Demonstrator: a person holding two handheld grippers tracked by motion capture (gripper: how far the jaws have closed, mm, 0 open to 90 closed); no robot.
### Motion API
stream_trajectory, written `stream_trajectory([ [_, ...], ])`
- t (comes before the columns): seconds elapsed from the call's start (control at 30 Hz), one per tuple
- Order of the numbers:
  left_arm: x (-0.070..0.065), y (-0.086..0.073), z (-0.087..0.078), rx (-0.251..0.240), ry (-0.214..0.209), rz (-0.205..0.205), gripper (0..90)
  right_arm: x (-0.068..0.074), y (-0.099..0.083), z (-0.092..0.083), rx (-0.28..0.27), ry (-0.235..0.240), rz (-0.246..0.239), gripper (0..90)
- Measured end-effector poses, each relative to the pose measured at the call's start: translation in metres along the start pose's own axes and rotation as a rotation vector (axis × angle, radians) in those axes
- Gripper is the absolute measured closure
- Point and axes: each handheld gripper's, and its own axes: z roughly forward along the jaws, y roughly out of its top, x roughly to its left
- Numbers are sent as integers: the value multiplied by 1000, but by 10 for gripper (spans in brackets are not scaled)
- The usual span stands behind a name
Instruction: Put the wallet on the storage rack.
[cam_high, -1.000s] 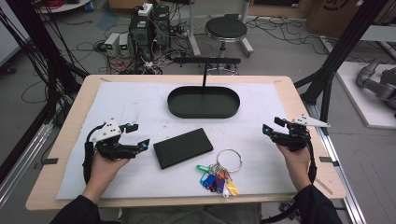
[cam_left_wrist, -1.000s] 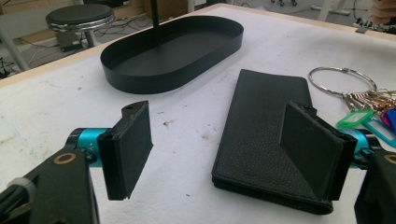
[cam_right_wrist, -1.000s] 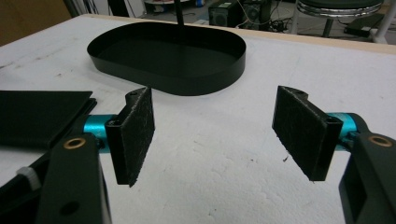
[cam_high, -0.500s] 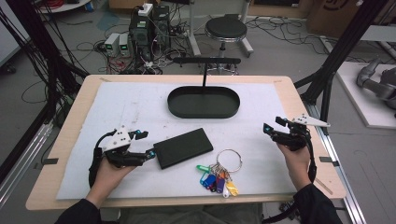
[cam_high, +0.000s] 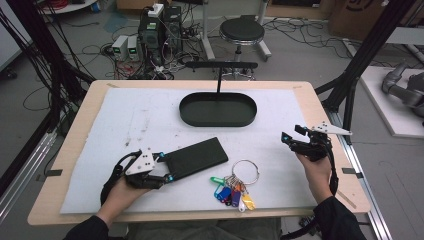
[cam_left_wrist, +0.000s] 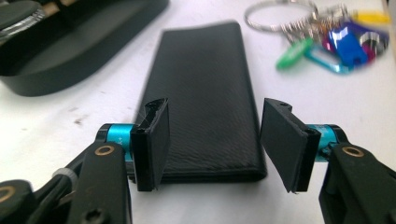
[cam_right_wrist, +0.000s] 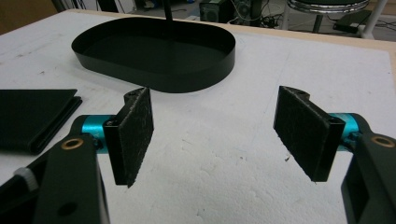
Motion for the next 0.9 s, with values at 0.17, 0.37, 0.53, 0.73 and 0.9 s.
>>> stream_trajectory([
  [0.17, -5, -3, 7, 57, -1, 53, 459, 0, 0, 1, 7, 1, -2, 291],
  [0.37, -10, -5, 13, 101, -12, 114, 458, -1, 0, 2, 7, -1, -3, 290],
  [0.53, -14, -6, 17, 119, 21, 165, 490, 0, 0, 2, 9, -1, -6, 288],
  [0.73, -16, -3, 15, 120, 10, 197, 656, 1, 0, 3, 10, 0, -8, 288],
  [0.9, -15, 1, 13, 122, -1, 202, 755, 1, 0, 3, 13, 4, -8, 288],
])
